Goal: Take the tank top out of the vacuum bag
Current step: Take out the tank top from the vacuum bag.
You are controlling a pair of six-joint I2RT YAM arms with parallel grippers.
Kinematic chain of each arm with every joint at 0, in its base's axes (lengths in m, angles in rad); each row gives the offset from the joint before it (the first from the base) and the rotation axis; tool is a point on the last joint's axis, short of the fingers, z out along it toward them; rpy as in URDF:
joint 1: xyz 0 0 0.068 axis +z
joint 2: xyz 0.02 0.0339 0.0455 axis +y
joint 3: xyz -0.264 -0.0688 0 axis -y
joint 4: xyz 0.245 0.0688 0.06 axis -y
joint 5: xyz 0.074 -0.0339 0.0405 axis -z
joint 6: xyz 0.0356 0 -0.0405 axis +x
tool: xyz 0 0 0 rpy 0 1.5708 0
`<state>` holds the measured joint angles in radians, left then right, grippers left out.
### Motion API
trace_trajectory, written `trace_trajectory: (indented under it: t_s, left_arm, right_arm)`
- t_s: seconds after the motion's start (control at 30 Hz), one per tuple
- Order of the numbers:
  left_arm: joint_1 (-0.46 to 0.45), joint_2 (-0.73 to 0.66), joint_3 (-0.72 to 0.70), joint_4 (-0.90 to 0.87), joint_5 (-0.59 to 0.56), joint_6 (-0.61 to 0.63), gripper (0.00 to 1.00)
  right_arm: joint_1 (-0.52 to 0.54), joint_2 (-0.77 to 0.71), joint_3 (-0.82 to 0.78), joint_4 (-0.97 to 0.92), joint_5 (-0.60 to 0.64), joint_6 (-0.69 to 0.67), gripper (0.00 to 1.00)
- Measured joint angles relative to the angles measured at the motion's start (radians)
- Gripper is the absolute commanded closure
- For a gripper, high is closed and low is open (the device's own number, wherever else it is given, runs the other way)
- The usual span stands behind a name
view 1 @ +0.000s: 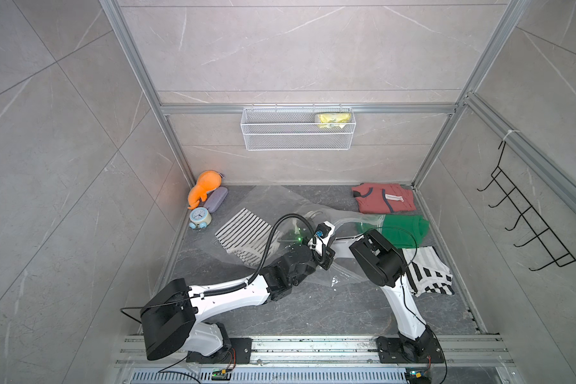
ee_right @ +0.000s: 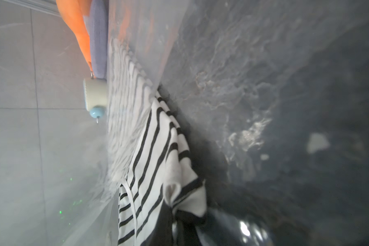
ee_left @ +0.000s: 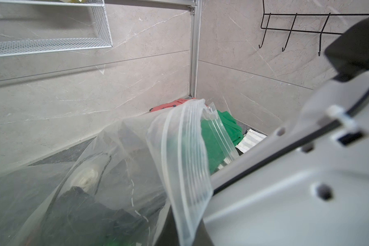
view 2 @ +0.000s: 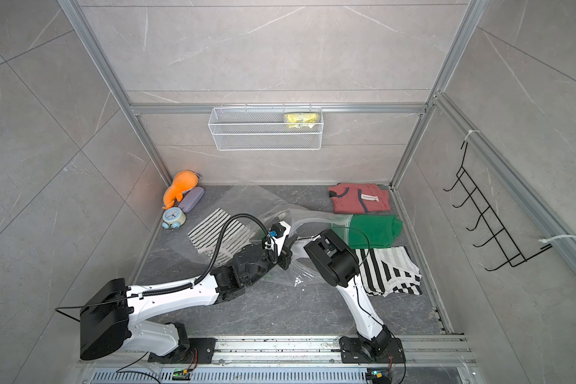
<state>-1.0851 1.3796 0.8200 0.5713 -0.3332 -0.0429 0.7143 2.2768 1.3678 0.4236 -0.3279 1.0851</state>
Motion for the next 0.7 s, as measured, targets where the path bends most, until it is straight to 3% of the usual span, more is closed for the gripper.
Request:
trace_trajectory:
  t_s: [0.7]
  left_arm:
    - [0.000, -0.020, -0.032, 0.006, -0.081, 0.023, 1.00]
  right_arm:
    - [-0.154, -0.294, -0.264, -0.108, 0.003, -0.100, 1.00]
